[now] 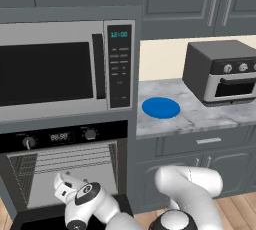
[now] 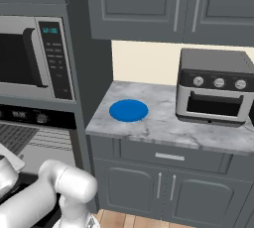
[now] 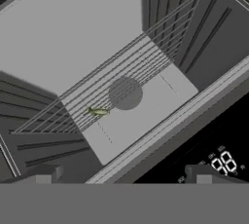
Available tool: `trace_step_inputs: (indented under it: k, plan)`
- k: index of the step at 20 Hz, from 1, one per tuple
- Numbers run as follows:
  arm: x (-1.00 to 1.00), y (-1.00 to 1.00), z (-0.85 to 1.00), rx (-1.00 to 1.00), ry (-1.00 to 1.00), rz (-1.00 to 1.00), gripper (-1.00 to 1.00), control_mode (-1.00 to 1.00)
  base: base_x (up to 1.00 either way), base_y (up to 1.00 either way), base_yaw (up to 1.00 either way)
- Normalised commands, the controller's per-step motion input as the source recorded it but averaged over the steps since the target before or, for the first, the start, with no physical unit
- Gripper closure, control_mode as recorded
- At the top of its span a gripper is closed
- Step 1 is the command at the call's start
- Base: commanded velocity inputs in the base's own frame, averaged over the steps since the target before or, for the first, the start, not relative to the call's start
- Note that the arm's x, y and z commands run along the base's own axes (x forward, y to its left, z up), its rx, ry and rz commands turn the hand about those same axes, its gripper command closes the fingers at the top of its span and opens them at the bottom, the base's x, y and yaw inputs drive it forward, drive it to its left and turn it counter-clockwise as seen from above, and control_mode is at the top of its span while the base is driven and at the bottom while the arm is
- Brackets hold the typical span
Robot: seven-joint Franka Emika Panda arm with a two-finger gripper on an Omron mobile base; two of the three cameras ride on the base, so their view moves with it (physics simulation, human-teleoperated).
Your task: Take the fish from the oven and place it on the plate on the counter.
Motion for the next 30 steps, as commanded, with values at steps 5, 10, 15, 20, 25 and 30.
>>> trace_step_inputs:
  k: [5, 10, 15, 20, 25, 30]
  plan:
    - [0.15, 0.00, 0.00, 0.00, 0.00, 0.00, -1.00, -1.00, 0.00, 0.00, 0.00]
    - [0.37, -0.03, 0.00, 0.00, 0.00, 0.04, -1.00, -1.00, 0.00, 0.00, 0.00]
    - [0.19, 0.00, -0.18, 0.03, 0.00, 0.04, -1.00, -1.00, 0.00, 0.00, 0.00]
    - [0.32, 0.00, -0.33, 0.05, 0.00, 0.04, -1.00, -1.00, 0.00, 0.00, 0.00]
    - [0.30, 0.00, -0.31, 0.07, 0.00, 0.03, -1.00, -1.00, 0.00, 0.00, 0.00]
    - [0.23, 0.00, -0.40, 0.08, 0.00, 0.01, -1.00, -1.00, 0.00, 0.00, 0.00]
